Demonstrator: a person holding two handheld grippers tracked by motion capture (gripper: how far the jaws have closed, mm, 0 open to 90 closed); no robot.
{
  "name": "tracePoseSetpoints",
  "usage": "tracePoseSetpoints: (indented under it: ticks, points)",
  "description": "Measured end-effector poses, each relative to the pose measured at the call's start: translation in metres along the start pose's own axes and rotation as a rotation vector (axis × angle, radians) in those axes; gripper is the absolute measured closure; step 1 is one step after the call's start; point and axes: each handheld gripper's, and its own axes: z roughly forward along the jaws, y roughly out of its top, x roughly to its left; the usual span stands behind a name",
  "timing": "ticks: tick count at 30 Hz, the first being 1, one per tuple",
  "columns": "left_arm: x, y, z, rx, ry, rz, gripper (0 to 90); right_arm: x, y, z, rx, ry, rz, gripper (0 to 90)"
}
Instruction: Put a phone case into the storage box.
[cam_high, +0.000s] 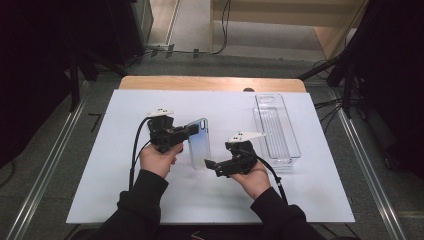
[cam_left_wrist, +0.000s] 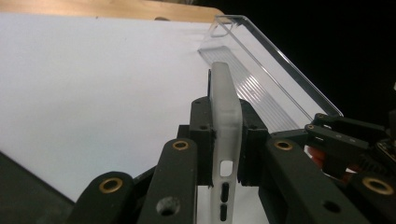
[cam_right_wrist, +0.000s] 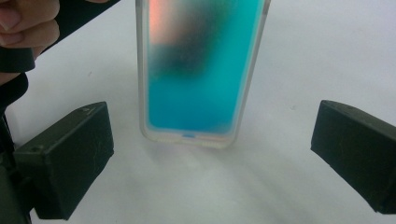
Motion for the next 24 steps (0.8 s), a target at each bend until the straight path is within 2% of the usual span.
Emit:
tracePoseSetpoints:
  ticks: [4,7,11,18,24]
  points:
    - [-0.0047,-0.0019,0.0000,-0.012,0.001,0.078,80.4,-0.0002,-0.0021,0.0018,0.005,-0.004,-0.016,0.0]
    - [-0.0059,-0.0030,-0.0004,-0.024,0.008,0.114,80.5,0.0007,-0.0035,0.0029,0.013,-0.018,-0.041,0.0]
    - [-0.0073,-0.0057,-0.0006,-0.049,0.008,0.157,80.5,0.0001,-0.0038,0.0021,-0.003,-0.007,-0.038,0.0]
    - [-0.0091,-0.0089,0.0012,-0.044,-0.016,0.159,80.4,-0.0006,-0.0024,-0.0013,-0.042,-0.002,-0.026,0.0]
    - [-0.0108,-0.0094,0.0005,-0.050,-0.043,0.133,80.4,0.0008,0.0012,-0.0041,-0.066,-0.004,-0.017,0.0]
